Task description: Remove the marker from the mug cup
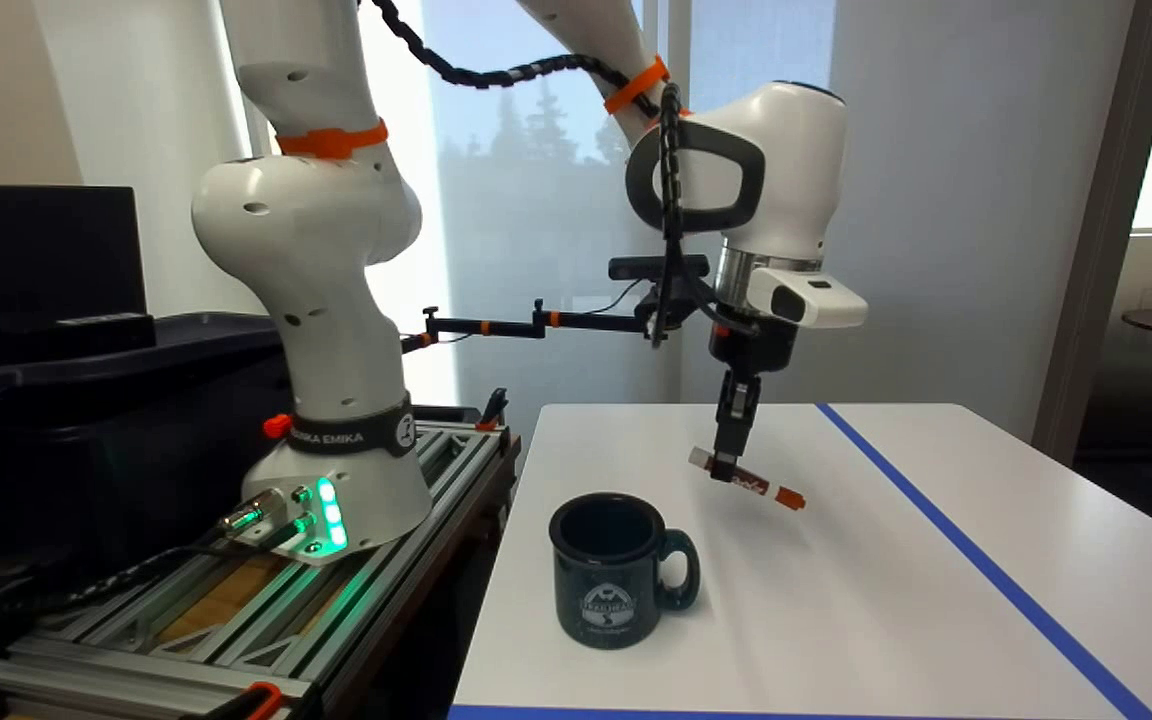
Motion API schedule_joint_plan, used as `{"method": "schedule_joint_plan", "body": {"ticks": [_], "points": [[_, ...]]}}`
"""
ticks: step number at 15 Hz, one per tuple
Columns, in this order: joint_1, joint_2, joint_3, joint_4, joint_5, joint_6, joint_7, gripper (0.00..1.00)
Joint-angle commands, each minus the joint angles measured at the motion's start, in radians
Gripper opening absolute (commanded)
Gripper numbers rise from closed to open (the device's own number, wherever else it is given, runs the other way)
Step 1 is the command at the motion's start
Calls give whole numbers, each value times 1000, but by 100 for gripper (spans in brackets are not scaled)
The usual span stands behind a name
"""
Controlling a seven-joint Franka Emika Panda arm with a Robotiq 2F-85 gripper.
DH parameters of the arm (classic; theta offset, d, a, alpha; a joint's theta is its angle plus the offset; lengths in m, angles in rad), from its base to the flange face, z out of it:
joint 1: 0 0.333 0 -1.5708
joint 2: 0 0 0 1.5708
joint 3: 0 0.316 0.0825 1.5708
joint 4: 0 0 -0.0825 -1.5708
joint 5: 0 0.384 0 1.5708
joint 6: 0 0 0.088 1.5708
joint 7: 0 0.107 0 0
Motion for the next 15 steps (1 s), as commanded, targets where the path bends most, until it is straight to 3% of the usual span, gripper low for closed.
{"method": "schedule_joint_plan", "body": {"ticks": [1, 5, 11, 12, 13, 15], "points": [[15, 100, 9, 4, -32, 118, 37, 5], [28, 176, 0, 13, -76, 172, 37, 5], [39, 222, -7, 34, -127, 143, 20, 5], [39, 220, -5, 36, -125, 135, 15, 30], [40, 217, -5, 36, -127, 129, 12, 46], [42, 206, -4, 32, -130, 107, 7, 59]]}}
